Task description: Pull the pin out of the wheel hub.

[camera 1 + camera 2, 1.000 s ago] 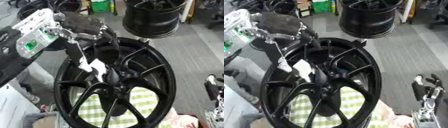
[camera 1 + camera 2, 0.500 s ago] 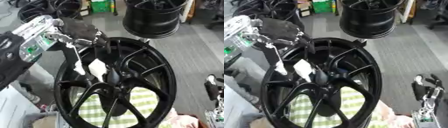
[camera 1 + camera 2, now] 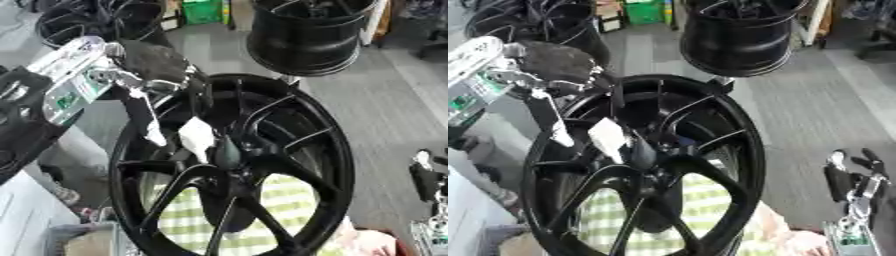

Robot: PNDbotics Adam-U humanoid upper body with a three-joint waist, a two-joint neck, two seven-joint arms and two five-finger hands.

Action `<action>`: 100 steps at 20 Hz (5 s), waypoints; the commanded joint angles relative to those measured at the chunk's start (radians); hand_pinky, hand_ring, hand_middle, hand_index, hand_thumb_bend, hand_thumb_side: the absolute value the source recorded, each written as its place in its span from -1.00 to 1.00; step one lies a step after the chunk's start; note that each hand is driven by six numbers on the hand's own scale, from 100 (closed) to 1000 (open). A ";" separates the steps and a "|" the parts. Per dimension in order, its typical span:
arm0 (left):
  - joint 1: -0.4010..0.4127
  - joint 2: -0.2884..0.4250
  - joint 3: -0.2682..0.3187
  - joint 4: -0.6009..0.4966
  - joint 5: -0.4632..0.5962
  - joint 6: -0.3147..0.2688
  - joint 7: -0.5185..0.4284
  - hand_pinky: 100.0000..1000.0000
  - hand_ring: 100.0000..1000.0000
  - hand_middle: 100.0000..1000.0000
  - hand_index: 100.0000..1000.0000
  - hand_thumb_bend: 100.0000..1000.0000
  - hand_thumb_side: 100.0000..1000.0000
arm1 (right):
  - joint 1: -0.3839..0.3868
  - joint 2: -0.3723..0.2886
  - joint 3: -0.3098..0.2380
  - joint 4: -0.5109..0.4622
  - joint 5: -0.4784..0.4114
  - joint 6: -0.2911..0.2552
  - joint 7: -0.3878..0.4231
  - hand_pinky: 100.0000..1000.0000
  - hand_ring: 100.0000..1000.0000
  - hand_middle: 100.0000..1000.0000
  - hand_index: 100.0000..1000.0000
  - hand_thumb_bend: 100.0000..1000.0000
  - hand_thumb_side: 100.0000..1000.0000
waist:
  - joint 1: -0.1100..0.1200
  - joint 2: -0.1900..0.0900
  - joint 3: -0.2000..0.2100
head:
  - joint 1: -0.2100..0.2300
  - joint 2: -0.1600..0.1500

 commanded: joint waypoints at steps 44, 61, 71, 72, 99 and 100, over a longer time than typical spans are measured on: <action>-0.003 -0.003 -0.055 0.000 0.163 -0.351 -0.348 -0.01 -0.63 -0.21 0.15 -0.70 -0.56 | -0.012 -0.018 -0.003 -0.004 -0.005 -0.005 0.005 -0.15 -0.30 0.26 0.65 -1.00 -0.26 | -0.006 -0.012 0.000 | 0.002 -0.003; -0.023 0.093 0.085 -0.099 0.376 -0.351 -0.348 -0.01 -0.69 -0.50 -0.10 -1.00 -0.60 | -0.008 -0.018 -0.007 -0.002 -0.007 -0.006 0.002 -0.15 -0.30 0.26 0.65 -1.00 -0.25 | -0.006 -0.016 0.007 | -0.005 -0.003; 0.137 0.280 0.374 -0.014 0.465 -0.351 -0.348 0.01 -0.67 -0.44 -0.03 -1.00 -0.62 | -0.006 -0.017 -0.014 -0.001 -0.007 -0.010 -0.006 -0.15 -0.30 0.26 0.65 -1.00 -0.25 | -0.002 -0.017 0.019 | -0.009 -0.003; 0.168 0.297 0.400 0.010 0.453 -0.351 -0.348 0.02 -0.67 -0.43 -0.02 -1.00 -0.61 | -0.007 -0.016 -0.015 -0.001 -0.006 -0.010 -0.007 -0.15 -0.30 0.26 0.65 -1.00 -0.25 | -0.003 -0.016 0.021 | -0.010 -0.003; 0.550 0.239 0.883 0.768 -0.316 -0.350 0.379 0.07 -0.28 0.35 0.62 -1.00 0.11 | -0.007 -0.003 -0.022 -0.020 -0.003 0.004 -0.007 -0.15 -0.29 0.26 0.65 -1.00 -0.25 | -0.036 -0.011 0.049 | -0.016 -0.003; 0.565 0.221 0.890 0.732 -0.250 -0.350 0.350 0.06 -0.28 0.31 0.59 -1.00 0.11 | -0.007 -0.001 -0.021 -0.020 -0.003 0.004 -0.006 -0.15 -0.29 0.26 0.65 -1.00 -0.25 | -0.037 -0.011 0.049 | -0.017 -0.003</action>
